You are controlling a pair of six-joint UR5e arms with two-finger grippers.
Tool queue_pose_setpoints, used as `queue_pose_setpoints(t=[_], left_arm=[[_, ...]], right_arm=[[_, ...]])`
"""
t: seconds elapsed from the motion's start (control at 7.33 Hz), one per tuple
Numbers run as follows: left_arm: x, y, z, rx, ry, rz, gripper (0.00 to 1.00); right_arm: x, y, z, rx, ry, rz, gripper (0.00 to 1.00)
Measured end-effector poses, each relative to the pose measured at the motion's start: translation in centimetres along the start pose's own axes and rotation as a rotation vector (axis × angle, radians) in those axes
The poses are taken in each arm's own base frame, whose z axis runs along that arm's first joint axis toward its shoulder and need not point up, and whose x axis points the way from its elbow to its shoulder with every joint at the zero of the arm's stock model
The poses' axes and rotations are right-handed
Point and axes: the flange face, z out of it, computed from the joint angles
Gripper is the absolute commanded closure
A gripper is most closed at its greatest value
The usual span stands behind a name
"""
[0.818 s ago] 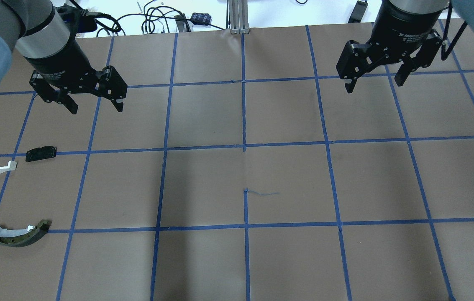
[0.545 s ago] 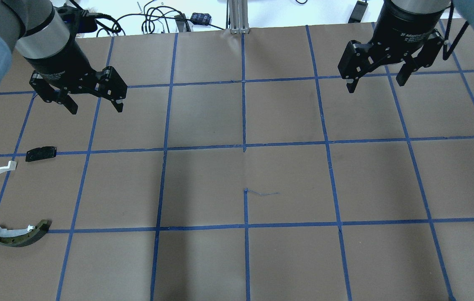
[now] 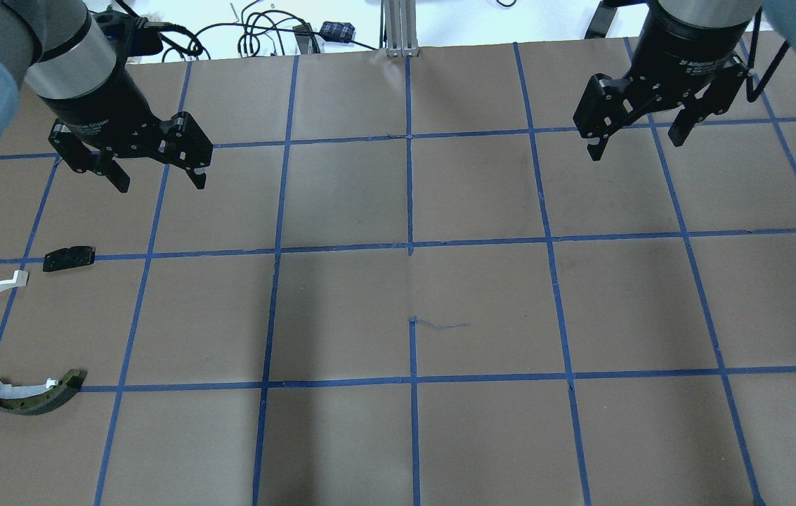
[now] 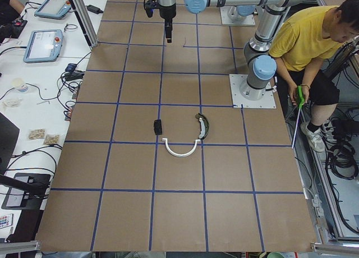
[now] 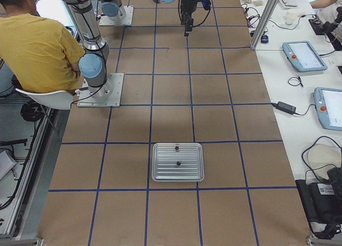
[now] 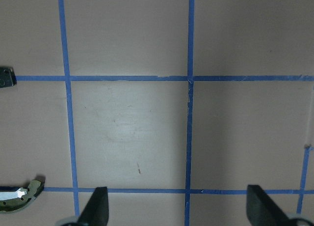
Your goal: Place bearing gear from tray to pile
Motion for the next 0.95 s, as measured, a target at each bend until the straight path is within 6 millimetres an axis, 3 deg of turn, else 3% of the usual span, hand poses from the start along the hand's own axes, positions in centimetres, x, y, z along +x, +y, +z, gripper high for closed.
queue_pose_setpoints(t=[0.14,0.55,0.95], left_arm=[[0.0,0.0,0.0,0.0,0.0,-0.001,0.0],[0.1,0.0,0.0,0.0,0.001,0.002,0.0],[0.1,0.0,0.0,0.001,0.001,0.002,0.0]], right_arm=[[4.9,0.0,1.2,-0.019,-0.005,0.028,0.0],[23.5,2.3,7.5,0.021,-0.006,0.116,0.0],[43.5,7.3,18.6,0.093,0.059,0.058,0.0]])
